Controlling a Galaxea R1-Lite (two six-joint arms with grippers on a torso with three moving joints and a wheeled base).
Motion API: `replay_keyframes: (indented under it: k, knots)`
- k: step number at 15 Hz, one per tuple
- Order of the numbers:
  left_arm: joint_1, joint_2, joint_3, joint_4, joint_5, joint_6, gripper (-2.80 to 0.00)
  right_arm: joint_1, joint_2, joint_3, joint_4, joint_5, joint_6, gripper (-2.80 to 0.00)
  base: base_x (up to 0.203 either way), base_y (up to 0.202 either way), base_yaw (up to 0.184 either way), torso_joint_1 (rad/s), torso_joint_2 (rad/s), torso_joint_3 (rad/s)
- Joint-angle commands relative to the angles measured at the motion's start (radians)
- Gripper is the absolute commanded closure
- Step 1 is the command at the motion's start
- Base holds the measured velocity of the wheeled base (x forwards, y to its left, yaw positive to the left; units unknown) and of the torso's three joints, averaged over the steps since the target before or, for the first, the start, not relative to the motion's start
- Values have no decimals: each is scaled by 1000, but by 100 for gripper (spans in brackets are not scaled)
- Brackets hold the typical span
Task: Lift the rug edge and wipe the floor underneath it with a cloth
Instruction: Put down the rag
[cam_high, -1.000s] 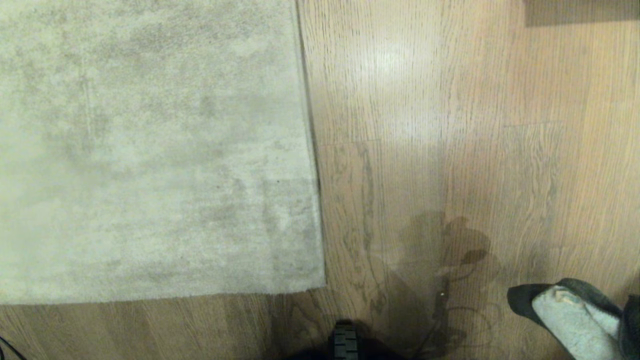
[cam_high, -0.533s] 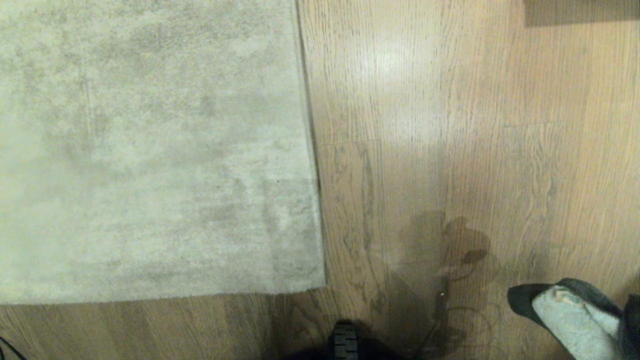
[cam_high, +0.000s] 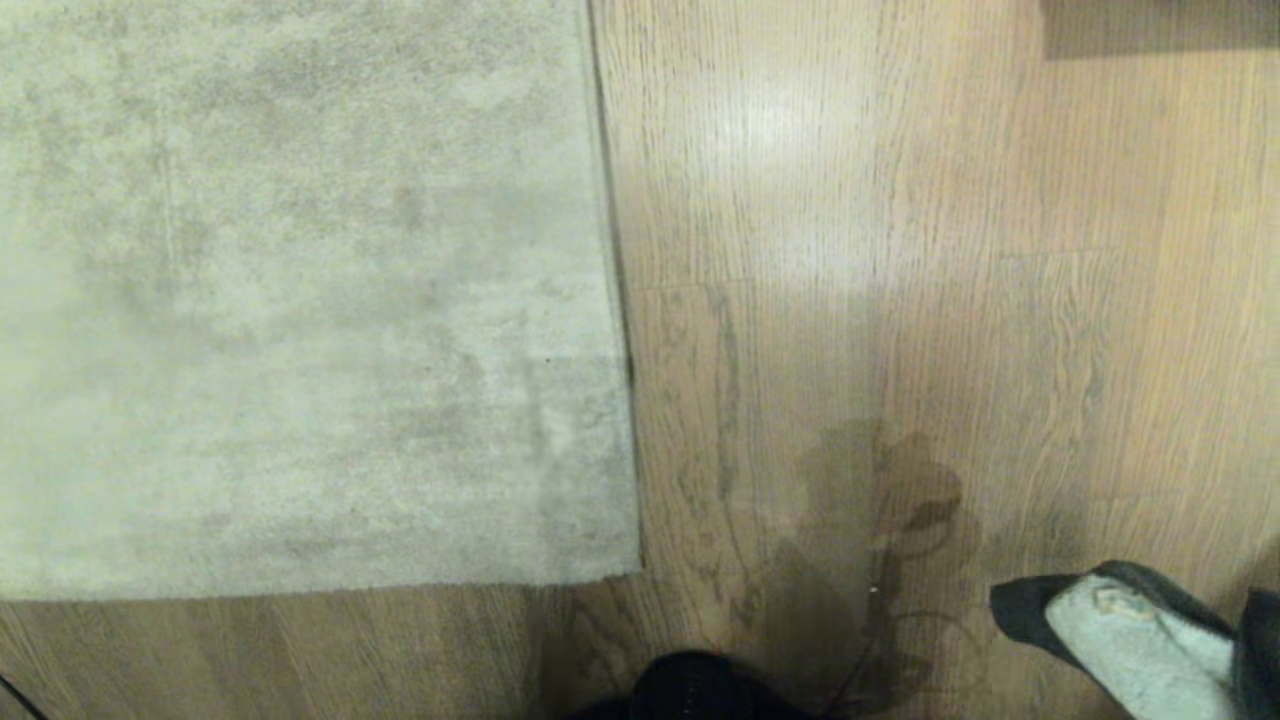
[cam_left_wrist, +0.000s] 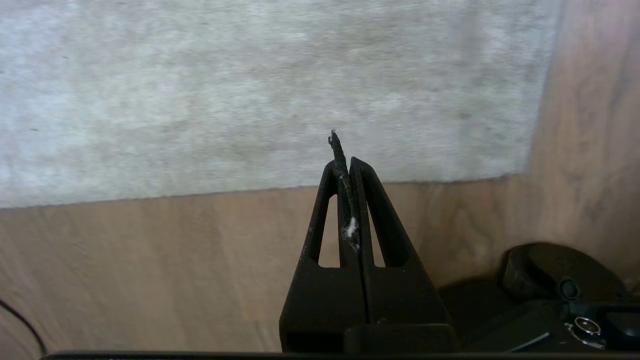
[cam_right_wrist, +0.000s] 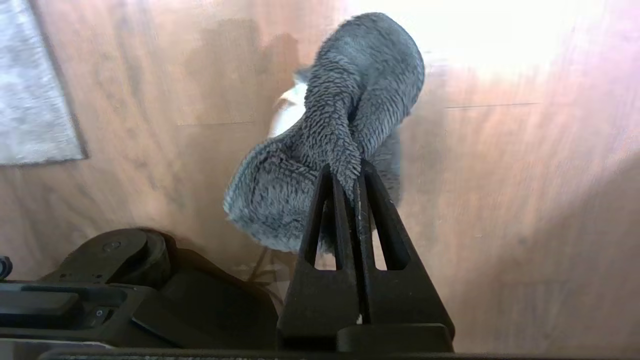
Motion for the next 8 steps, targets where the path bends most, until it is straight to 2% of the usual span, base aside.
replay_keyframes:
  k: [1,8]
  knots:
    - [0,0,0,0,0,0,0,0,2,0,-2,0,-1,0,0,-189,3,-2,5,3]
    - [-1,0,0,0,0,-2,0,0,2,0,0,0,-1,0,0,-195,16,2,2,3]
